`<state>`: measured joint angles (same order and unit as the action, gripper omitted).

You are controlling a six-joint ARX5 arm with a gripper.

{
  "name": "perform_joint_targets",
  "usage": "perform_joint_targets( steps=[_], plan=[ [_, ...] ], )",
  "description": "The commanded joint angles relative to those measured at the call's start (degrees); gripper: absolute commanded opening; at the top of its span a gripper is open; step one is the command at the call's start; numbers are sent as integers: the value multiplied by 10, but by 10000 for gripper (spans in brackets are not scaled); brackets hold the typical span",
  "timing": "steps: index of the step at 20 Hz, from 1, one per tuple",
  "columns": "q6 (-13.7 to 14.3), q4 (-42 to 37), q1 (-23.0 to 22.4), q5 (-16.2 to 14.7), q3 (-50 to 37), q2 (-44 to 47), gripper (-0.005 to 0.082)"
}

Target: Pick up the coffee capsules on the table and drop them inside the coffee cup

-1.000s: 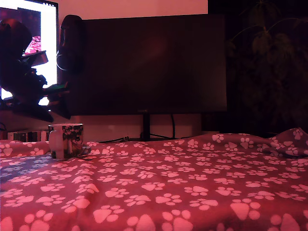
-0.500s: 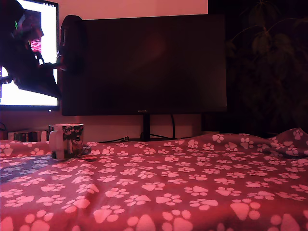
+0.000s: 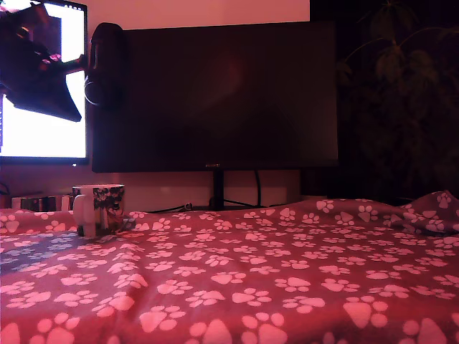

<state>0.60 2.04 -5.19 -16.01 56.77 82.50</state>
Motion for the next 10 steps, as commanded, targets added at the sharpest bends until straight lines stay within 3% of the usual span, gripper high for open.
perform_joint_targets(
  steps=[1,10],
  plan=[
    [5,-9,-1,0,-39,-16,-14],
    [-18,-73,9,0,-193,-135,-14]
  ],
)
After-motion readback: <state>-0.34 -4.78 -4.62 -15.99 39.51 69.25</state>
